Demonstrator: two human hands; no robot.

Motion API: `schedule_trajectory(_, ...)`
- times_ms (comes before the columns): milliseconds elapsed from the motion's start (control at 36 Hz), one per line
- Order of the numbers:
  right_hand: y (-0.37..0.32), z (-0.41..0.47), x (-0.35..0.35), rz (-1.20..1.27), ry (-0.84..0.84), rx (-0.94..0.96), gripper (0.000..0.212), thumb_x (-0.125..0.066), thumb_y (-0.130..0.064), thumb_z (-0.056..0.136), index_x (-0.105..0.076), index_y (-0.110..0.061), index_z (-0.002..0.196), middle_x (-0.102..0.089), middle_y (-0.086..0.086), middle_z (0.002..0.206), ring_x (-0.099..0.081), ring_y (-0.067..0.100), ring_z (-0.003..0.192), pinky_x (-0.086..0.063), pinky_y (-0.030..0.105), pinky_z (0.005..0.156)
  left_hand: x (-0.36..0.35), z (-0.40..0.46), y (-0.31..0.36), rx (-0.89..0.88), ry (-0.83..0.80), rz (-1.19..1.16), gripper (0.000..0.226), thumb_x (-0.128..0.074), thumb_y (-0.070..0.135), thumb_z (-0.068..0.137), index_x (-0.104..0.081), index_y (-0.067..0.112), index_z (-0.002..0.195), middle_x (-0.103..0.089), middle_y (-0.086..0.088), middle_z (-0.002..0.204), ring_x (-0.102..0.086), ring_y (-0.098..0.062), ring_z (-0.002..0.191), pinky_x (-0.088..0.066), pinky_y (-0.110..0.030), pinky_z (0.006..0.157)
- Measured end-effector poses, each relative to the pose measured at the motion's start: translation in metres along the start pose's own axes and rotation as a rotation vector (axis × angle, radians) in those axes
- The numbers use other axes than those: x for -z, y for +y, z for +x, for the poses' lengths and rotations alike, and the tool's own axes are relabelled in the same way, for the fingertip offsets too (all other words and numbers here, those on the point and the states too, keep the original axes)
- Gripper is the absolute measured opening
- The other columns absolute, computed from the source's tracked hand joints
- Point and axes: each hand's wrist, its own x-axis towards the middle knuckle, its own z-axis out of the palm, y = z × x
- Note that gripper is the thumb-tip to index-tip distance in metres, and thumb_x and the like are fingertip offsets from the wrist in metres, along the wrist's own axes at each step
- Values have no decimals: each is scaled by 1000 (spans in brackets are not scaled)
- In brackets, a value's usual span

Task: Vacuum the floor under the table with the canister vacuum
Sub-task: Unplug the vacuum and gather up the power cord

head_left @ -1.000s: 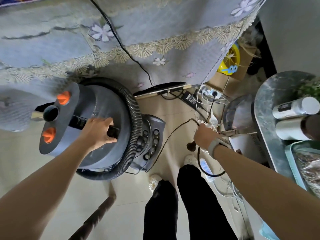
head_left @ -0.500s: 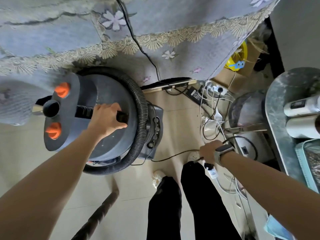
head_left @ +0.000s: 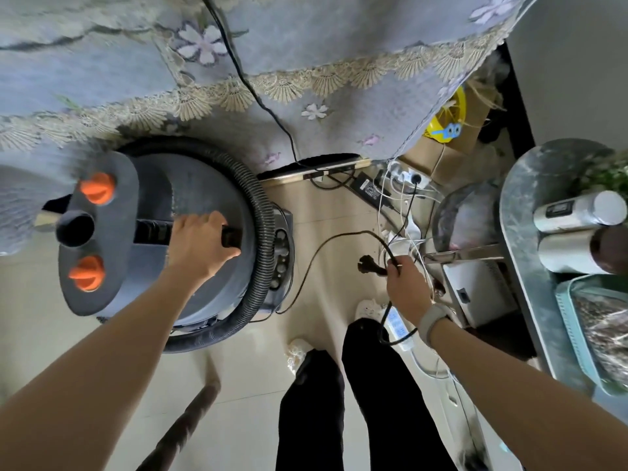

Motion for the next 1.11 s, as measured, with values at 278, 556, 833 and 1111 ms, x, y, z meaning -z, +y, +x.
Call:
schedule_trajectory(278,-139,-21,35,420,-39,351,10,-41,-17,101,-47,-10,99,-55,3,75,-48,1,40,-33,11,41,13,-43,13,178,82,-557,37,-65,19,87,-59,8,122,-55,-11,127,-46,-29,121,-31,-34,104)
schedule_trajectory(556,-250,-77,14,295,-368,484,27,-40,-14,98,-47,-11,72,-72,10,87,-49,18,47,-40,24,48,53,-80,-3,606,179,-1531,14,-53,21,97,-60,17,108,-65,1,97,-62,-18,94,-49,-24,73)
schedule_trajectory(833,-312,-92,-48,569,-669,211,30,-40,6,94,-54,4,67,-63,28,88,-66,20,51,-56,26,48,79,-82,-42,496,180,-1465,36,-56,39,93,-51,24,125,-49,-2,131,-50,-17,121,-41,-37,105)
schedule_trajectory(1111,-352,-60,-69,369,-804,198,29,-35,-7,101,-49,-1,77,-64,25,107,-62,37,101,-52,33,70,77,-76,-43,519,197,-1452,7,-64,27,89,-67,25,83,-65,5,80,-57,-3,63,-40,-16,64)
